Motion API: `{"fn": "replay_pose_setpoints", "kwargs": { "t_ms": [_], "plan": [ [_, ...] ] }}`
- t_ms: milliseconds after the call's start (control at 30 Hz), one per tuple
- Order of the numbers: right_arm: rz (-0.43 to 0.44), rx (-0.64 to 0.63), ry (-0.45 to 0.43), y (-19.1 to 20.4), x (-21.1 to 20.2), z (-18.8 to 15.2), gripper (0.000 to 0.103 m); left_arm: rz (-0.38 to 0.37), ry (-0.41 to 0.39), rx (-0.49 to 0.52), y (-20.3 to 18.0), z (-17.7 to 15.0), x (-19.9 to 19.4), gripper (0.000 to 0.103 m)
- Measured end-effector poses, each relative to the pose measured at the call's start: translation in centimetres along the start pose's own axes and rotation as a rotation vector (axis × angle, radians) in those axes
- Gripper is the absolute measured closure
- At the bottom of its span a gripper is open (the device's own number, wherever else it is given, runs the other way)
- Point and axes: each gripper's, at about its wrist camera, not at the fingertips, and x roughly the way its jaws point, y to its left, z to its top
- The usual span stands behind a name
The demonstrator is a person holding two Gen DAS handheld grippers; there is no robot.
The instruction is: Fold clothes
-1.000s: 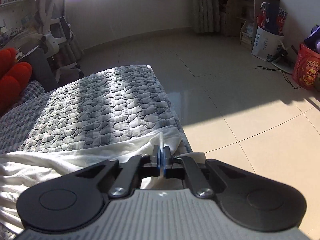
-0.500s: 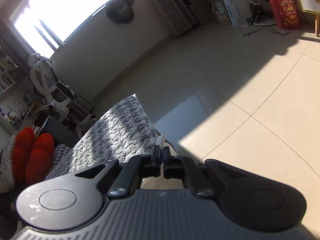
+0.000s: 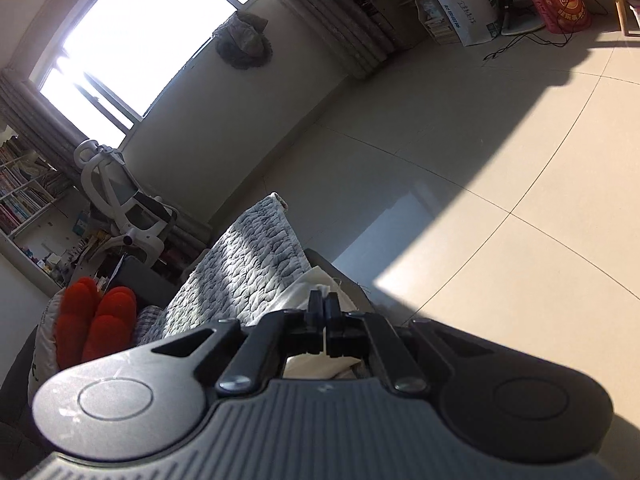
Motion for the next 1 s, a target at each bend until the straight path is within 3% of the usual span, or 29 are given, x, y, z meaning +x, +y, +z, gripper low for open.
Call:
{"fn": "replay_pose_setpoints", "kwargs": {
  "t_ms": [233, 400, 500, 600, 700, 767, 800, 833, 867, 1000],
  "plan": [
    [0.009, -0.040, 0.002, -0.1, -0.1, -0.1, 0.101, -0.004, 0.008, 0.052, -0.2, -0.5, -0.3, 0.096],
    [0.019, -0.040, 0.035, -0.7, 0.3, -0.6, 0.099, -0.025, 0.021, -0.020, 0.8, -0.4, -0.4, 0.090],
    [-0.037, -0.022, -0.002, -0.7, 0.1, -0.4, 0.090, -0.043, 0.013, -0.068, 1.1, -0.3, -0.9, 0.087],
    [-0.118, -0.077, -0.064, 0.8, -0.7, 0.1, 0.090, -0.036, -0.013, -0.091, 0.8, 0.2, -1.8, 0.079],
    [-0.214, -0.295, -0.108, 5.2, -1.2, -0.3, 0.089, -0.031, -0.052, -0.093, 0.0, 0.7, -3.0, 0.071],
    [-0.197, -0.504, -0.100, 9.3, -1.3, -1.6, 0.086, -0.024, -0.081, -0.084, -0.6, 1.0, -3.8, 0.068],
    [-0.158, -0.613, -0.073, 11.5, -1.2, -2.6, 0.081, -0.028, -0.089, -0.079, -1.0, 1.1, -4.1, 0.063],
    [-0.108, -0.712, -0.037, 13.4, -1.0, -3.8, 0.067, -0.029, -0.096, -0.075, -1.4, 1.2, -4.3, 0.062],
    [-0.057, -0.811, 0.000, 15.4, -0.9, -5.0, 0.060, -0.027, -0.100, -0.076, -1.8, 1.3, -4.4, 0.062],
    [0.203, -1.205, 0.143, 23.9, -0.6, -11.1, 0.060, -0.071, -0.100, -0.117, -4.2, 2.1, -4.7, 0.062]
  ]
}}
